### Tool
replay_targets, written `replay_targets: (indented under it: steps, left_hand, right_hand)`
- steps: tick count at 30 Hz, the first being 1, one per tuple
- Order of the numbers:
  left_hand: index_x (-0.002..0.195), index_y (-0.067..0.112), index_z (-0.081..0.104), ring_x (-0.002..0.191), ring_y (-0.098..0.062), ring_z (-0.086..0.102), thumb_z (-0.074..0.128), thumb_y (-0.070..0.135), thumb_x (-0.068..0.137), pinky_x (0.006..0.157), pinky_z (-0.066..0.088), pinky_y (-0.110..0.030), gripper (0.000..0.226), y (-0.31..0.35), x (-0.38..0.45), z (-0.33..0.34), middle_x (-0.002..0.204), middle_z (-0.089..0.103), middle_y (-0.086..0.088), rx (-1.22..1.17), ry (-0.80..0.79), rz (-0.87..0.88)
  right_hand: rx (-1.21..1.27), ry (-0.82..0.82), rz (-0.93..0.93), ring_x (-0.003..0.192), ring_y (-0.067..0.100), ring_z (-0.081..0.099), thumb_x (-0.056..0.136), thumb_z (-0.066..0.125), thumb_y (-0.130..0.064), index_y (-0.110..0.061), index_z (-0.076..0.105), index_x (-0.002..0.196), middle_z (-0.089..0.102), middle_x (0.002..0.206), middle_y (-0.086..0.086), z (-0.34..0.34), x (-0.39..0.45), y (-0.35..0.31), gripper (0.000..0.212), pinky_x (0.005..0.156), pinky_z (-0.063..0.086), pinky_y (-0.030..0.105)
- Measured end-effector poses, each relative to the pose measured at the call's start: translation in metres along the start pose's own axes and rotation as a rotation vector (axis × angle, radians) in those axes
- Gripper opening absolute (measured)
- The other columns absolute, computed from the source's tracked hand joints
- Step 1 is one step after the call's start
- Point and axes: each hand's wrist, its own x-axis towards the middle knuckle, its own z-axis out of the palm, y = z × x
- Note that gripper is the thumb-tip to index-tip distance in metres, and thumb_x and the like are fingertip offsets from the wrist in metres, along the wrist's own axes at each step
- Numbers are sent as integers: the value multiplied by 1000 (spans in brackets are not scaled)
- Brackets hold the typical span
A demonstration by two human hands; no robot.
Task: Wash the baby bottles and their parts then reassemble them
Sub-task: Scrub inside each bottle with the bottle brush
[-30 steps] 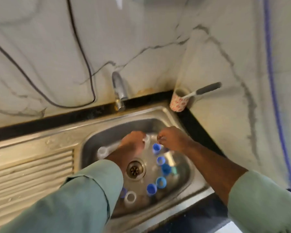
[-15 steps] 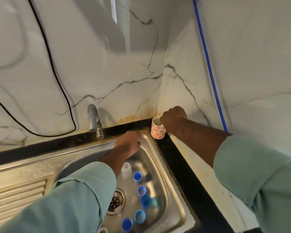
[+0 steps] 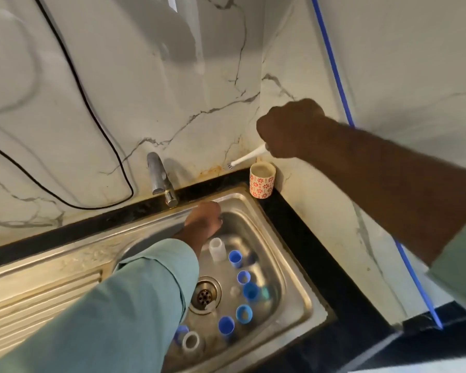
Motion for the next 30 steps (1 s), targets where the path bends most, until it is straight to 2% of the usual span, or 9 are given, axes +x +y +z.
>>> replay_targets:
  steps: [3,8,14,17,20,22,24,27,30]
  left_hand:
    - [129,17,61,116,-27,60,68,24,91,98,50,-35,40,-21,0,22,129,61,-7,28,-74,-73]
    - [124,16,63,110,-28,61,69,32,87,94,53,-40,40,-42,10,57,124,63,-8,-17,-181,-218]
    - [127,2,54,107,-38,64,66,20,89,89,57,-46,44,-41,43,81,124,59,-21,-273,-226,-540]
    - [121,7,59,99,-35,65,70,24,87,88,57,-45,40,-45,63,92,114,61,-16,-314,-247,-578]
    - [105,16,62,70,-24,57,73,34,84,70,55,-32,30,-52,73,105,90,61,-7,-448,-249,-619]
    - [98,11,64,67,-23,59,72,29,85,65,54,-31,24,-55,73,109,83,60,-6,-526,-295,-614]
    - [98,5,65,76,-30,65,72,19,85,75,60,-41,21,-61,73,114,95,60,-12,-597,-353,-612]
    - [105,-2,64,76,-33,61,67,2,88,78,61,-45,18,-72,57,112,105,57,-22,-1050,-298,-694]
    - [109,-2,57,88,-34,66,63,3,91,81,60,-41,20,-88,22,94,114,57,-25,-1571,-196,-776]
  right_hand:
    - [172,-96,28,61,15,48,94,56,-27,-18,59,97,47,71,-4,40,-13,-30,9,57,34,30]
    - [293,-331,43,104,26,62,97,54,-24,-18,55,123,63,108,1,97,-21,-66,27,75,47,37]
    - [279,-405,37,97,23,63,98,52,-22,-17,53,122,62,106,4,125,-9,-66,24,67,43,32]
    - [276,-398,50,79,20,57,97,54,-22,-18,55,117,48,83,0,136,0,-64,20,67,48,32]
    - [342,-404,68,71,16,54,96,56,-24,-20,57,110,44,73,-5,153,4,-65,14,70,52,33]
    - [411,-415,86,73,16,59,97,55,-27,-22,59,109,53,78,-6,161,1,-67,14,69,53,32]
    - [477,-414,107,76,16,62,97,55,-30,-25,61,112,61,88,-5,167,-5,-69,17,69,53,31]
    - [589,-416,143,85,18,64,96,56,-31,-27,61,121,65,99,-4,172,-16,-74,25,73,53,31]
    - [693,-385,162,96,20,64,96,55,-33,-36,58,129,66,111,-5,165,-31,-82,33,79,53,33]
